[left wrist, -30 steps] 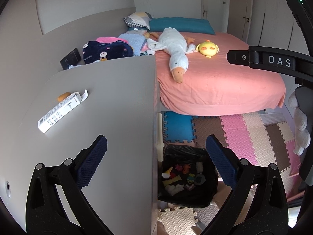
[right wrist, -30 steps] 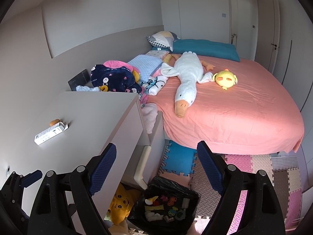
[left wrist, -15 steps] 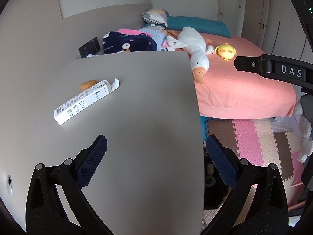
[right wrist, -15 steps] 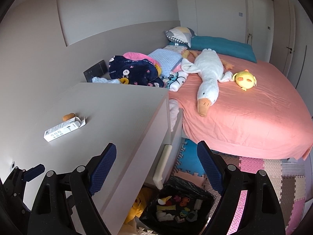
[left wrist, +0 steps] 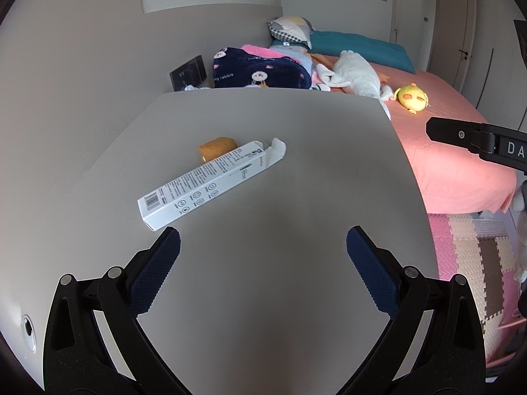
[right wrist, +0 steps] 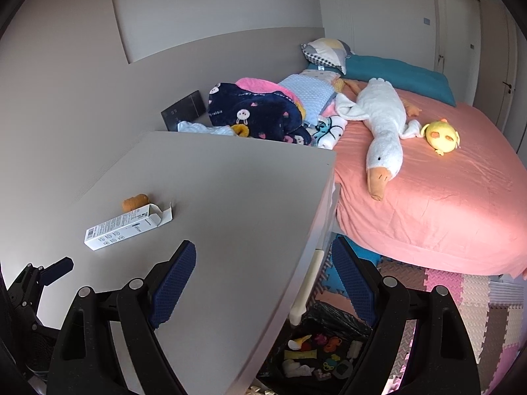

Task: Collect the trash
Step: 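Move both open tools back over the desk toward the white box, then grasp the white printed box with the left tool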

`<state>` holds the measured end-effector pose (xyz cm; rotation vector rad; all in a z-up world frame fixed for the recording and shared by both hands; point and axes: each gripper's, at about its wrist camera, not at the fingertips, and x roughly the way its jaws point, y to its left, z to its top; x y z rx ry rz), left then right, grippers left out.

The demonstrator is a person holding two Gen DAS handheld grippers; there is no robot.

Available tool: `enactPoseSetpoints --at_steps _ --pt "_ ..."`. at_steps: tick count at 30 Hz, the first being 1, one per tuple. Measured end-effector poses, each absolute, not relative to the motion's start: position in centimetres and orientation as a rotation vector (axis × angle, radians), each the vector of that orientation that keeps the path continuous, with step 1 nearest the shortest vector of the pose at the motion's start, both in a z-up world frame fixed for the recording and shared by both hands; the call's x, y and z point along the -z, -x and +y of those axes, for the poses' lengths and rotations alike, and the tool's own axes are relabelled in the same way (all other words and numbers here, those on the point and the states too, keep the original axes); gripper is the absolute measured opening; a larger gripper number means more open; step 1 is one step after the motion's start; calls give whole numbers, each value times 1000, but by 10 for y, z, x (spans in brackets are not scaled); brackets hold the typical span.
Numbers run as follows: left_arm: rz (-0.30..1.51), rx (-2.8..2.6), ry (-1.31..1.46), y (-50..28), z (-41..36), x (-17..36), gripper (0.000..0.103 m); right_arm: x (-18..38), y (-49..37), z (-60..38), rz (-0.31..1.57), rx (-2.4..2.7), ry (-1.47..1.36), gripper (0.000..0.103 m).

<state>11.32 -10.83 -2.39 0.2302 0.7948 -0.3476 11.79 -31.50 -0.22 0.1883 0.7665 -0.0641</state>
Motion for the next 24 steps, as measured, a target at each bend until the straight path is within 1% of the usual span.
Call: enactPoseSetpoints --at_steps 9,14,21,23,24 --pt "812 323 -284 -160 -90 37 98 13 -155 -292 791 31 -175 85" --pt "827 327 -371 -187 -92 47 98 19 -167 -287 802 22 -171 85" --pt "847 351 -393 -214 -91 52 97 27 -180 -284 813 18 -181 85" --pt "861 356 -385 -220 -91 53 89 28 -181 -283 813 16 -183 85" --pt "875 372 -375 -223 -92 54 81 28 -182 -282 811 16 -184 85"
